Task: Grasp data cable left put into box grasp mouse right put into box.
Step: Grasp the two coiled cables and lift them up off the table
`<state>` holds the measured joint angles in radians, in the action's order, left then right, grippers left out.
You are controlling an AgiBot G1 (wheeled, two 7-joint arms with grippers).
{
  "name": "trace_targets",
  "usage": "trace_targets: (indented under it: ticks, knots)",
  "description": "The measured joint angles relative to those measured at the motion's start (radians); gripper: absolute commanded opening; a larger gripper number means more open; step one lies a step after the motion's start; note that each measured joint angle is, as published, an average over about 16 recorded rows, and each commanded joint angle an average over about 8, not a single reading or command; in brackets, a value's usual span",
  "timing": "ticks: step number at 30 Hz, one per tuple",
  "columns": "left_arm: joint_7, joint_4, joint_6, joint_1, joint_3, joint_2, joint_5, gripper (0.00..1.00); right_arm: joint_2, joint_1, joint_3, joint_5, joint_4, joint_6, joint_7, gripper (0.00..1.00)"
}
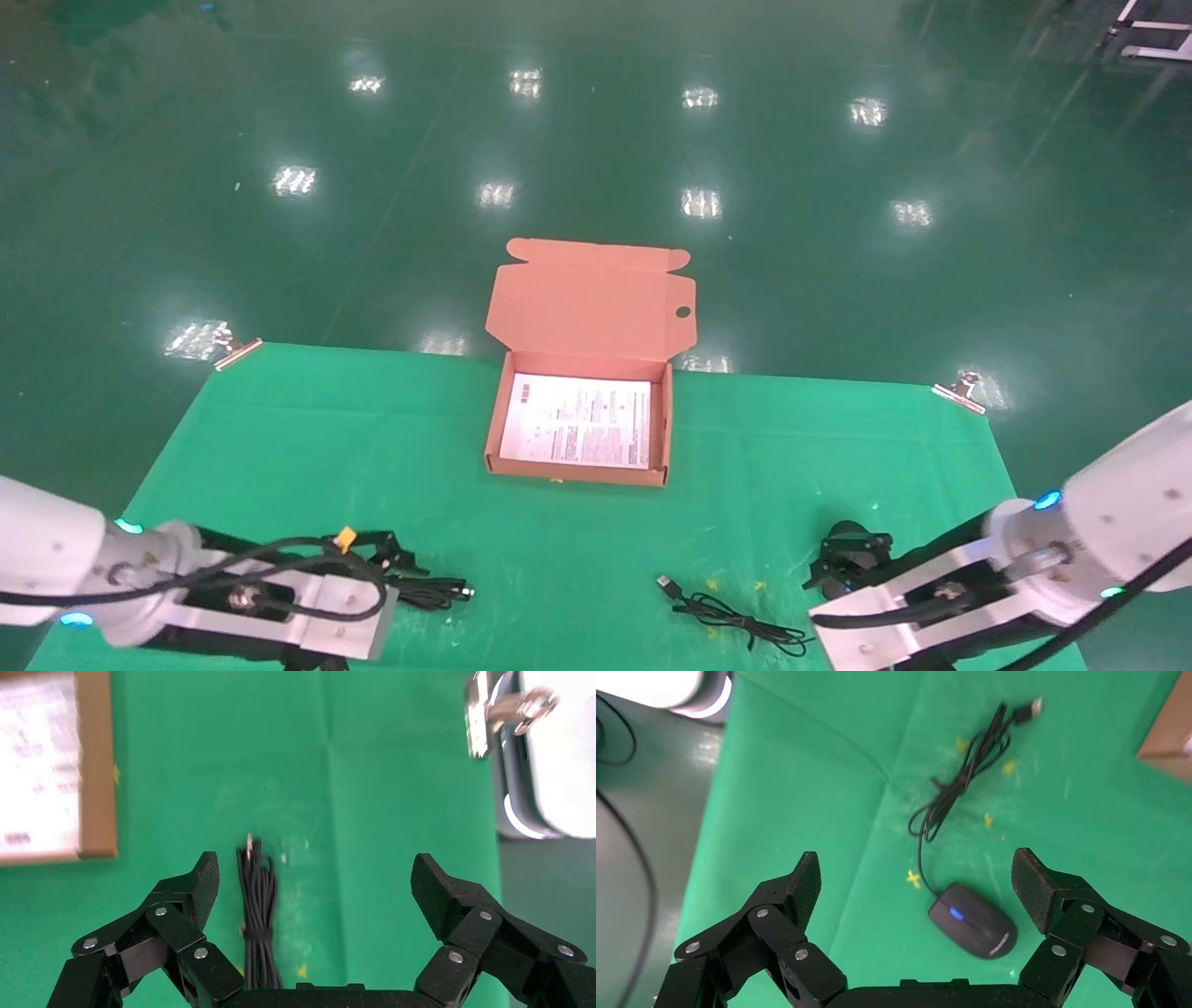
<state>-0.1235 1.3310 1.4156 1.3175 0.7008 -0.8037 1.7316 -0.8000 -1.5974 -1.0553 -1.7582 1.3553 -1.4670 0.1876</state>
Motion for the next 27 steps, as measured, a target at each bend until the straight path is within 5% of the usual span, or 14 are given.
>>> trace_targets:
  ticks: [14,27]
  knots:
    - [-0.057,-0.212,-0.089,0.003,0.053,-0.119,0.158,1.0,-0.047,0.124,-0.035,-0.142,-0.022,0.183,0.135,1.0]
    - [0.023,-0.548,-0.154,0.064,0.07,-0.241,0.192,1.0,-0.105,0.177,-0.038,-0.161,-0.116,0.274,0.142,1.0]
